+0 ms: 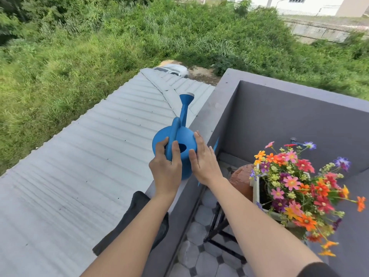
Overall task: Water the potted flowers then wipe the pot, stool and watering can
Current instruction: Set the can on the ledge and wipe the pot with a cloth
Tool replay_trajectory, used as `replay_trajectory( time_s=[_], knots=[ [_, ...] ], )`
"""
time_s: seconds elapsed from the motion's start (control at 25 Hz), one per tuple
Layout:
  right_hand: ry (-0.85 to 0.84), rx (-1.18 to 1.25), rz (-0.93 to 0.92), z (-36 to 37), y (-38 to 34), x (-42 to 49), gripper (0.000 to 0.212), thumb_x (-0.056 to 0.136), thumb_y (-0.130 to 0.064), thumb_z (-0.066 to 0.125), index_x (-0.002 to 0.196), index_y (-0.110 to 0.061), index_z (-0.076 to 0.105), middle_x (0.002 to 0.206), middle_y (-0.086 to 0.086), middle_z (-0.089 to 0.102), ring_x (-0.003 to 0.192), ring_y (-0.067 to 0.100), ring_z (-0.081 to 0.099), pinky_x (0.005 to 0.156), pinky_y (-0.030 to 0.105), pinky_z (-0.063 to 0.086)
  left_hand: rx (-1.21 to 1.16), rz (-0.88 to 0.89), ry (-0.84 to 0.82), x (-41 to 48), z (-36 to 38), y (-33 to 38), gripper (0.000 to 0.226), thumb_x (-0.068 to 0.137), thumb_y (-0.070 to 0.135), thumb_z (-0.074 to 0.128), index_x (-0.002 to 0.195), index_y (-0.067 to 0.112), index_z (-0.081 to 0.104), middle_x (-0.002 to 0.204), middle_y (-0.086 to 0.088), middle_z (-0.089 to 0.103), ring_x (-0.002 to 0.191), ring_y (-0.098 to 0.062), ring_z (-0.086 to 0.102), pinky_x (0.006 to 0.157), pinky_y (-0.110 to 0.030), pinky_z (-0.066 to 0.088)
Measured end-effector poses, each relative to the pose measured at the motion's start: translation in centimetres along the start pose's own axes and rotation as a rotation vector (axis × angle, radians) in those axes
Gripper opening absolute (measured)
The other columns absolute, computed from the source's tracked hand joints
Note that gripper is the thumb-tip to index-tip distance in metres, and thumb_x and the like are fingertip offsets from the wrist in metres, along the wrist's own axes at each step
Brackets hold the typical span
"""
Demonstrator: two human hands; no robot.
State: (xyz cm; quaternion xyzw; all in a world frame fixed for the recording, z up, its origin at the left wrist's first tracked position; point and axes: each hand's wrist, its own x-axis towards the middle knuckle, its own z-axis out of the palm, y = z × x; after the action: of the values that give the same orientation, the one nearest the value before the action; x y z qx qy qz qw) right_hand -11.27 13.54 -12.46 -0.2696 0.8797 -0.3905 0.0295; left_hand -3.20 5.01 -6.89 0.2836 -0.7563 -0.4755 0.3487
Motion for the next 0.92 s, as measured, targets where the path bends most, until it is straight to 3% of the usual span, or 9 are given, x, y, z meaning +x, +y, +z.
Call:
replay_trajectory(
  time_s=[0.12,0.2,0.28,0.36,0.48,0.68,0.76,0.84,0.92],
  knots=[
    [-0.022,0.011,0.050,-0.5,-0.6,-0.8,0.075,0.088,-0.064,0.008,0.150,-0.023,0.004,0.161,-0.004,0.010,0.147,0.012,0.012,0.119,0.047,0.011,0.051,0.015,-0.112,-0.4,-0.7,0.4,0.037,0.095,0.035,0.047,0.125,0.012,0.049,0.088,0.004,0.061,0.081,-0.017,0.060,0.074,-0.027,0.048],
    [-0.014,0.055,0.109,0.0,-1.0,-2.5,0.067,0.094,-0.057,0.014,0.150,-0.022,0.002,0.161,-0.003,0.009,0.147,0.013,0.011,0.120,0.045,0.011,0.023,0.020,-0.215,-0.9,-1.8,-0.2,0.052,0.094,0.044,0.037,0.138,0.016,0.039,0.115,0.009,0.051,0.107,-0.008,0.049,0.092,-0.018,0.038],
    [0.009,0.101,0.194,1.3,-1.5,-4.8,0.063,0.098,-0.048,0.022,0.150,-0.018,0.004,0.161,-0.002,0.009,0.147,0.014,0.011,0.120,0.044,0.012,-0.008,-0.006,-0.247,-1.4,-3.4,-1.5,0.058,0.094,0.047,0.027,0.145,0.018,0.030,0.124,0.014,0.043,0.119,-0.003,0.040,0.097,-0.013,0.029],
    [-0.008,0.119,0.290,3.0,-2.1,-7.4,0.063,0.098,-0.047,0.023,0.151,-0.017,0.004,0.161,0.000,0.009,0.147,0.015,0.011,0.120,0.041,0.012,0.030,-0.050,-0.248,-2.0,-5.1,-3.4,0.052,0.100,0.038,0.026,0.146,0.015,0.028,0.140,0.006,0.041,0.130,-0.007,0.035,0.106,-0.021,0.026],
    [-0.122,0.103,0.358,5.8,-3.3,-10.8,0.067,0.096,-0.051,0.024,0.151,-0.016,0.005,0.161,0.003,0.008,0.147,0.018,0.012,0.118,0.037,0.013,0.296,-0.121,-0.307,-3.1,-8.0,-7.1,0.052,0.101,0.033,0.025,0.148,0.010,0.023,0.154,-0.005,0.028,0.141,-0.017,0.022,0.114,-0.031,0.017],
    [-0.230,-0.008,0.371,8.0,-5.5,-13.0,0.075,0.093,-0.058,0.032,0.148,-0.011,0.012,0.158,0.011,0.009,0.141,0.028,0.022,0.112,0.040,0.026,0.931,-0.196,-0.493,-5.2,-11.3,-11.8,0.067,0.096,0.049,0.026,0.148,0.007,0.017,0.143,-0.012,0.043,0.126,-0.031,0.043,0.100,-0.046,0.037],
    [-0.275,-0.173,0.387,8.1,-5.8,-13.1,0.072,0.092,-0.058,0.034,0.147,-0.014,0.019,0.156,0.014,0.011,0.136,0.031,0.028,0.108,0.042,0.030,0.999,-0.258,-0.517,-5.7,-11.4,-12.1,0.070,0.095,0.055,0.024,0.146,0.008,0.021,0.134,-0.011,0.051,0.119,-0.031,0.048,0.091,-0.046,0.041],
    [-0.193,-0.304,0.292,8.2,-6.1,-13.1,0.056,0.092,-0.051,0.043,0.134,-0.015,0.043,0.146,0.016,0.031,0.124,0.033,0.042,0.098,0.043,0.038,0.992,-0.202,-0.443,-5.7,-11.1,-11.9,0.059,0.094,0.051,0.035,0.129,0.005,0.045,0.117,-0.014,0.058,0.108,-0.032,0.052,0.080,-0.045,0.045],
    [-0.071,-0.331,0.175,8.4,-6.5,-12.9,0.037,0.089,-0.041,0.056,0.113,-0.013,0.060,0.125,0.012,0.052,0.107,0.031,0.054,0.086,0.041,0.045,0.980,-0.026,-0.381,-5.7,-11.2,-11.7,0.039,0.088,0.041,0.058,0.093,0.002,0.058,0.087,-0.015,0.059,0.082,-0.035,0.058,0.058,-0.041,0.047]
  ],
)
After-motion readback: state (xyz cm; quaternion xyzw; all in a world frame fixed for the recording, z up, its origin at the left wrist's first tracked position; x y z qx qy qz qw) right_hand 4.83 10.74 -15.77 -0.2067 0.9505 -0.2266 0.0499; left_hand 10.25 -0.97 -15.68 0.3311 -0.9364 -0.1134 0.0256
